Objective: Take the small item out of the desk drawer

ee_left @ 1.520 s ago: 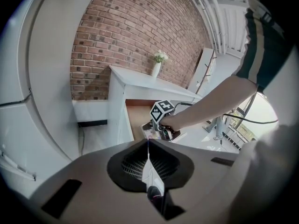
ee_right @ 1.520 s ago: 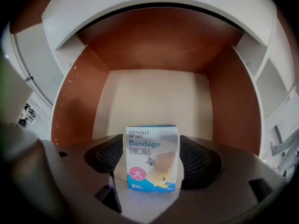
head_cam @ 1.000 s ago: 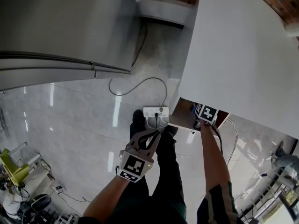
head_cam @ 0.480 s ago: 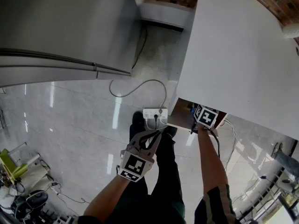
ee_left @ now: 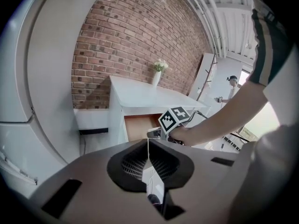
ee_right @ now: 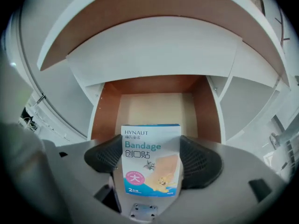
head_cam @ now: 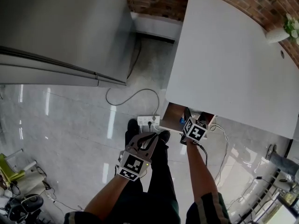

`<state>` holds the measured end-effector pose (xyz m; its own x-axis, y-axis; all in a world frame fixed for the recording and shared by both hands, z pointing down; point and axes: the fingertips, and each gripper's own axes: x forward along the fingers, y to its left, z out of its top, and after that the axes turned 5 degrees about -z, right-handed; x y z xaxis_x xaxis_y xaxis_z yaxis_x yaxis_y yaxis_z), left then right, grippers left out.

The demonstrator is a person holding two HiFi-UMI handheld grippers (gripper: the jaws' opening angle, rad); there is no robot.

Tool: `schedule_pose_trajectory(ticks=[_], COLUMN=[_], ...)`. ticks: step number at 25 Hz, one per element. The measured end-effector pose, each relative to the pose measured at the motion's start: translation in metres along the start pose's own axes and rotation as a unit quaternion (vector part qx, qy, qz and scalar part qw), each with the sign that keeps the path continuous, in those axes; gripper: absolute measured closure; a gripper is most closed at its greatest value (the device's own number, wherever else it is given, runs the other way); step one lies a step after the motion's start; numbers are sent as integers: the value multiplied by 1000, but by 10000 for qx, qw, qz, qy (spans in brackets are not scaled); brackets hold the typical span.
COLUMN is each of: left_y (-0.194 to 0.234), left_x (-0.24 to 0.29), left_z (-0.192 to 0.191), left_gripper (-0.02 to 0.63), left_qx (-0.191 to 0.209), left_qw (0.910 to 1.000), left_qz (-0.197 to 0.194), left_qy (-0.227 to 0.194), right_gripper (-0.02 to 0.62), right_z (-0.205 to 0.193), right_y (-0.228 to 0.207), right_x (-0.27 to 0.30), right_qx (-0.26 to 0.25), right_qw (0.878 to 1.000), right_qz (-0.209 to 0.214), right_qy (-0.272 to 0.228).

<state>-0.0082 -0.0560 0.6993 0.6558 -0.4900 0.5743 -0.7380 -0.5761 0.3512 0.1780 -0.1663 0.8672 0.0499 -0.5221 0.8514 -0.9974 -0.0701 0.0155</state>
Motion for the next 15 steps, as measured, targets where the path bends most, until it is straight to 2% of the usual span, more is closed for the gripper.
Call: schedule_pose_trajectory(ticks=[15], left_y=[-11], left_x=[-11], left_z=[55], left_gripper=[584], left_qx=[372], left_qw=[9992], left_qz=[-153], left_qy=[-27], right_gripper=[225], right_z=[2], right_y=[19], right_x=[-100], right_qx=[141], right_qw=[9975], right_qz=[627], right_qy=[-294])
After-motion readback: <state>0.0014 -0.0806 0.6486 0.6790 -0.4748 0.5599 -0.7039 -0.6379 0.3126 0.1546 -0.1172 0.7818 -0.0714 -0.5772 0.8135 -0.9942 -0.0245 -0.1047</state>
